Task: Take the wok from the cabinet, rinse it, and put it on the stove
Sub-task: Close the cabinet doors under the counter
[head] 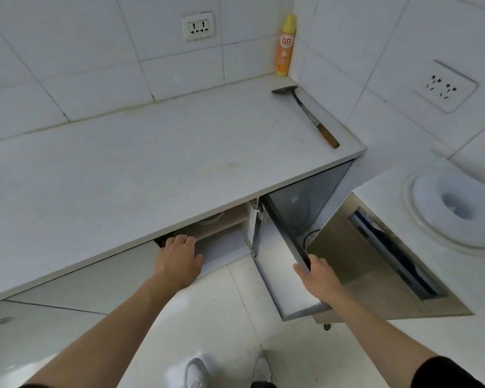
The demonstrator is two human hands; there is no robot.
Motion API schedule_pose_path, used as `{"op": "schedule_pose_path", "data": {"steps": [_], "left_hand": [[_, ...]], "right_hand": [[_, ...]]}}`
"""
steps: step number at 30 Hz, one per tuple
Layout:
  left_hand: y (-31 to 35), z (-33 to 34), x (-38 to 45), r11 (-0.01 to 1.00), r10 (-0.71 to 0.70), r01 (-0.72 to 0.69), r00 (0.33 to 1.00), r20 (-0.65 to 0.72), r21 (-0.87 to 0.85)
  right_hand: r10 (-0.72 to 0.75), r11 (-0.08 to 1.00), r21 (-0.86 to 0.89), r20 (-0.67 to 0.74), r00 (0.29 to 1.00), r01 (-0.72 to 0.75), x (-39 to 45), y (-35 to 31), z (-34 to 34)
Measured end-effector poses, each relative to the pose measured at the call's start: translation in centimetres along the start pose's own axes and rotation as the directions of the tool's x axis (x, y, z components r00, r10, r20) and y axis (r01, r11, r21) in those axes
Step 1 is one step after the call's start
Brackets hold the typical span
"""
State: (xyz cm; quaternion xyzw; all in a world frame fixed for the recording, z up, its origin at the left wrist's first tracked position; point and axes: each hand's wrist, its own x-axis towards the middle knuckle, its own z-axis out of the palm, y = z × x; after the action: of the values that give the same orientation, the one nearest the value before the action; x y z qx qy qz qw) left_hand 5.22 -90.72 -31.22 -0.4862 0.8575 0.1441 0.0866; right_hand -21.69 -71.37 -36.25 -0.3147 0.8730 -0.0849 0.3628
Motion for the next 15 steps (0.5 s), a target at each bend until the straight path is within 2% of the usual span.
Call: {"op": "schedule_pose_path", "data": {"steps": [5,11,15], "left_hand": [[-3.2,0.3,1.7,1.000,0.011,-0.011,1.000,0.017,0.015],[-8.5,0.5,4.5,0.996,0.026,-0.028,1.000,0.017,0.081],[-11.4,0.5,6.0,0.999,0.052,-0.052,0.998,-0.022,0.015]], "right_hand": [[0.080,0.996,0.037,0.005,0.997,-0.080,0.8,-0.4,0.7],[0.143,0.969,0.216,-0.108,0.984,-0.117,-0.2,-3.1,2.6],[0.216,0.907,0.394,-0.125,0.968,-0.151,-1.1,-5.3,4.6]]}}
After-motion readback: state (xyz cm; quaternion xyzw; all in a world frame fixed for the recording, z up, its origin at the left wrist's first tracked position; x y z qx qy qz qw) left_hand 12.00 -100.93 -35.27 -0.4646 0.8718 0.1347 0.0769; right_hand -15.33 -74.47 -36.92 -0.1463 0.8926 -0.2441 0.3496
